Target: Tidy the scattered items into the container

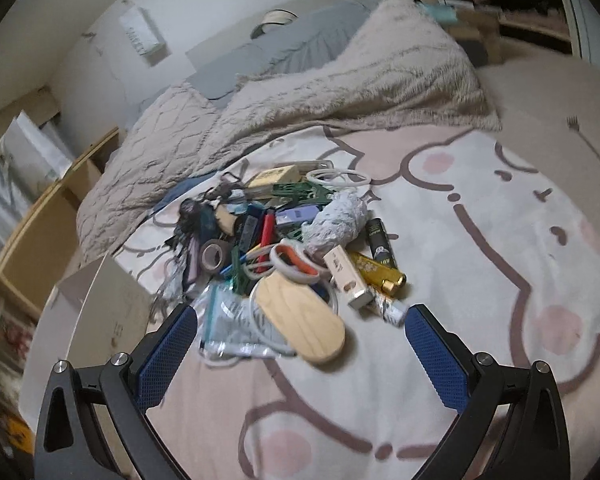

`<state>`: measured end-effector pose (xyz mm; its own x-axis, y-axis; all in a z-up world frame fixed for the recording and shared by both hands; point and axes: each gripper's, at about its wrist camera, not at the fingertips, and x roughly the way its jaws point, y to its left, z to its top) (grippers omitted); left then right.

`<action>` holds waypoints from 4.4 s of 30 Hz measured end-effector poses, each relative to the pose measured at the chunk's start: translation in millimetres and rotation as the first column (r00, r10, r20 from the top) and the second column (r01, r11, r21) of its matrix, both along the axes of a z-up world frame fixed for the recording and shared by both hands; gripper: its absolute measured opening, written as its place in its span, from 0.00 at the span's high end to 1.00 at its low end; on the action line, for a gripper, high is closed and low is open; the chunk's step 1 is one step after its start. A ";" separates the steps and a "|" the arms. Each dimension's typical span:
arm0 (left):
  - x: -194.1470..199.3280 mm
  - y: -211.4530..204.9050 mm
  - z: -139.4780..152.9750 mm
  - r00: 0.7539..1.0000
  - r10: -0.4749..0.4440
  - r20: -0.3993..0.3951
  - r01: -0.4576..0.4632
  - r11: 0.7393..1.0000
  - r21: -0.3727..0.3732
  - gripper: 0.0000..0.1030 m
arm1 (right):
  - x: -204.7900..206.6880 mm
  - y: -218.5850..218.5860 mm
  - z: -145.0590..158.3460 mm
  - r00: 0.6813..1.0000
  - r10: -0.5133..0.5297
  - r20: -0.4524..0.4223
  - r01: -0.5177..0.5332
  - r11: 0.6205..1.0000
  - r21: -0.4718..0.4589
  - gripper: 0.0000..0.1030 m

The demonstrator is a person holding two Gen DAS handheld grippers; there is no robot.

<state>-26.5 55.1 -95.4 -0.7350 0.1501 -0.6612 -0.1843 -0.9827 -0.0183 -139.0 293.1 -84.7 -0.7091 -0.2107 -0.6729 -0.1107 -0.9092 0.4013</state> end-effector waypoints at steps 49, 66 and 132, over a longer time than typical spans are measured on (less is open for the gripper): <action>-10.6 -10.0 -12.6 1.000 -0.014 0.012 0.013 0.993 0.115 0.00 | 0.2 -68.3 -46.2 0.832 0.495 0.250 -0.485 0.868 -0.105 0.80; -6.2 -3.4 -18.1 0.999 -0.037 0.010 0.036 0.994 0.101 0.00 | -19.0 -15.2 -28.5 0.911 0.345 0.225 -0.337 0.939 -0.074 0.77; -5.2 -12.6 -48.8 0.993 -0.029 0.112 0.010 0.987 0.162 0.05 | 38.8 -44.6 -58.2 0.811 0.571 0.126 -0.559 0.820 -0.121 0.69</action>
